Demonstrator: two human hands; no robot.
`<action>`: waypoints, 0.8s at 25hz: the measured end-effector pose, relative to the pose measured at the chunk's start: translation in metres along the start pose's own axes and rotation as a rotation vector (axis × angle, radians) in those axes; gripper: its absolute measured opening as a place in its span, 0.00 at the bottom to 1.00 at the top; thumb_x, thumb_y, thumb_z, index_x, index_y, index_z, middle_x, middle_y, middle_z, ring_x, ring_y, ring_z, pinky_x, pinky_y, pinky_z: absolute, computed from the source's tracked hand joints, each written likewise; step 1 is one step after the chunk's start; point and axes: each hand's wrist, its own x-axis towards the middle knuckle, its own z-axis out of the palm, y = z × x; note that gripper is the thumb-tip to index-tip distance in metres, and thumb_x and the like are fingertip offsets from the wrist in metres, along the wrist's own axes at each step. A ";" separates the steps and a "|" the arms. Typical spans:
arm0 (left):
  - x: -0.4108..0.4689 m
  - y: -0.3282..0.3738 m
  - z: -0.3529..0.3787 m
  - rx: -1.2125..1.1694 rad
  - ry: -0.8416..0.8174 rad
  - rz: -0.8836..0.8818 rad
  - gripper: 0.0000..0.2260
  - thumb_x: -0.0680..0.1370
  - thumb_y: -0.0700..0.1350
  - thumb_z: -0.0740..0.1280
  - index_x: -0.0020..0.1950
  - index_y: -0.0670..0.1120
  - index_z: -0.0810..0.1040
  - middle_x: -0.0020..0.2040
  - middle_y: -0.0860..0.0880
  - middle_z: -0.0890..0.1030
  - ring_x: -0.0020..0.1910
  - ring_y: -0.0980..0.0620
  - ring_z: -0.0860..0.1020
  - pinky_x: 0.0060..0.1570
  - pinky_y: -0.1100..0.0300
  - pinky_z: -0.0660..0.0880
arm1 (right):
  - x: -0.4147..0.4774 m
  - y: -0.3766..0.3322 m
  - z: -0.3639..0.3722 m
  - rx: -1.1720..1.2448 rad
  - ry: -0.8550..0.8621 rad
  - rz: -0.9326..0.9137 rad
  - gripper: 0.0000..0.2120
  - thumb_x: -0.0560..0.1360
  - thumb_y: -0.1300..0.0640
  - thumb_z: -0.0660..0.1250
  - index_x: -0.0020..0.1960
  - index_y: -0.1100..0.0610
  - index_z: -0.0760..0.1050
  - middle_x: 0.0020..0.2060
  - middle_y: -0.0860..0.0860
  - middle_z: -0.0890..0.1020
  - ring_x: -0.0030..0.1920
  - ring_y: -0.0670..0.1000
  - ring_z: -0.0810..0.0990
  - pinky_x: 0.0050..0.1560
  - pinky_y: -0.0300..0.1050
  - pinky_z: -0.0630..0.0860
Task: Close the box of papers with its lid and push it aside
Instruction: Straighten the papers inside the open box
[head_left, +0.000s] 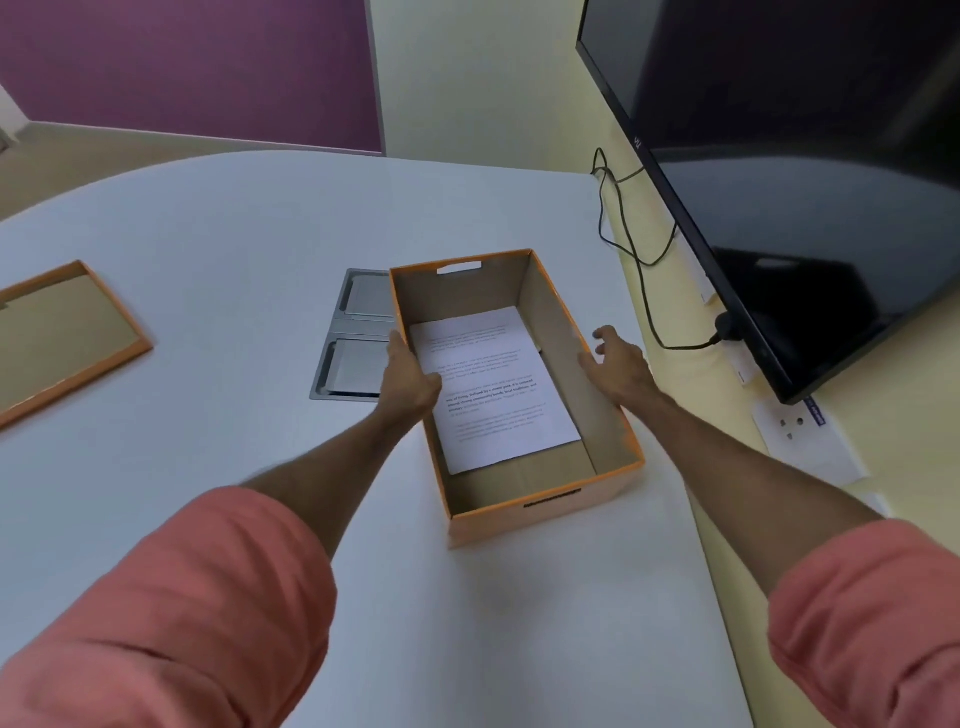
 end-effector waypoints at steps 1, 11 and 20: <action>0.000 0.001 0.000 -0.039 -0.009 -0.104 0.33 0.78 0.36 0.62 0.77 0.46 0.47 0.74 0.39 0.65 0.67 0.37 0.71 0.61 0.45 0.73 | 0.007 -0.004 -0.002 0.114 -0.096 0.053 0.26 0.79 0.51 0.61 0.73 0.58 0.61 0.67 0.62 0.72 0.65 0.62 0.73 0.63 0.55 0.73; -0.001 -0.010 -0.044 -0.297 -0.207 -0.256 0.30 0.79 0.31 0.57 0.78 0.50 0.55 0.73 0.39 0.68 0.68 0.34 0.70 0.65 0.32 0.66 | 0.010 -0.043 0.016 0.393 -0.247 0.283 0.17 0.80 0.60 0.52 0.63 0.66 0.72 0.44 0.56 0.74 0.42 0.53 0.71 0.42 0.45 0.66; -0.003 -0.054 -0.167 -0.274 -0.216 -0.213 0.31 0.79 0.31 0.57 0.78 0.52 0.55 0.77 0.43 0.61 0.66 0.40 0.69 0.58 0.42 0.71 | -0.071 -0.146 0.054 0.597 -0.229 0.382 0.17 0.80 0.42 0.50 0.41 0.51 0.68 0.34 0.52 0.71 0.30 0.51 0.68 0.33 0.44 0.69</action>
